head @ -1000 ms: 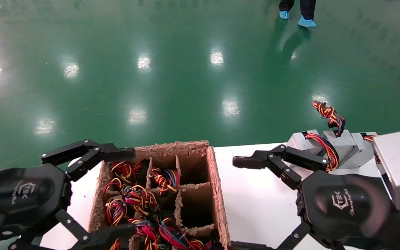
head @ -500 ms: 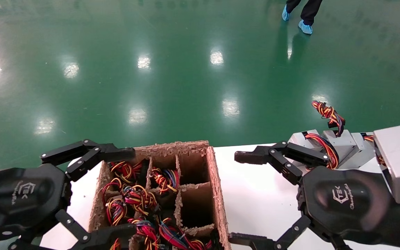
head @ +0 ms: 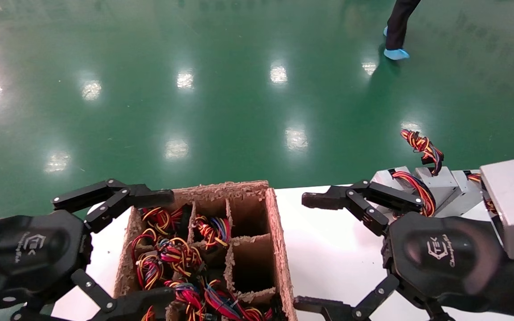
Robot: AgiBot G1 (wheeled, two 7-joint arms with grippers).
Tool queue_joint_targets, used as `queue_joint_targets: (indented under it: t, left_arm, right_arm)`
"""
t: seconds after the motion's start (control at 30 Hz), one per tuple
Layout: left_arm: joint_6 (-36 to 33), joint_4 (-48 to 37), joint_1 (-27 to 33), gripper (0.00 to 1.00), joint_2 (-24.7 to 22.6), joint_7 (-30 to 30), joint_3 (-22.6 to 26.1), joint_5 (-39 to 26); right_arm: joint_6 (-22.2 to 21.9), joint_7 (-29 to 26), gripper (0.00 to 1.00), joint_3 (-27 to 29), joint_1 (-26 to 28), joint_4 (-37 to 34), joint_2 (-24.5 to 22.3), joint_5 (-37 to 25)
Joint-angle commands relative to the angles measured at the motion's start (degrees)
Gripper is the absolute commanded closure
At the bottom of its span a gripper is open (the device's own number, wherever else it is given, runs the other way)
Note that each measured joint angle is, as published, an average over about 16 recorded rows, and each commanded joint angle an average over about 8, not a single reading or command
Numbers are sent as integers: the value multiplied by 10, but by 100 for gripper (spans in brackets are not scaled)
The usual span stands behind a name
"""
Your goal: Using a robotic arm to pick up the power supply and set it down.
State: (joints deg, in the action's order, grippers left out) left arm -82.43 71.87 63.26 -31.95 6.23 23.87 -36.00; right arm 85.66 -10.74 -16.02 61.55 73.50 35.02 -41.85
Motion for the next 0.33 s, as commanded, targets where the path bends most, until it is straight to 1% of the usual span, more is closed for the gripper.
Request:
queue_joint_targets:
  t: [0.03,0.33]
  left_arm:
    - [0,0,0,0,0,0,0,0]
    - [0,0,0,0,0,0,0,0]
  right_arm:
    - [0,0,0,0,0,0,0,0]
    - [0,0,0,0,0,-1,0,0]
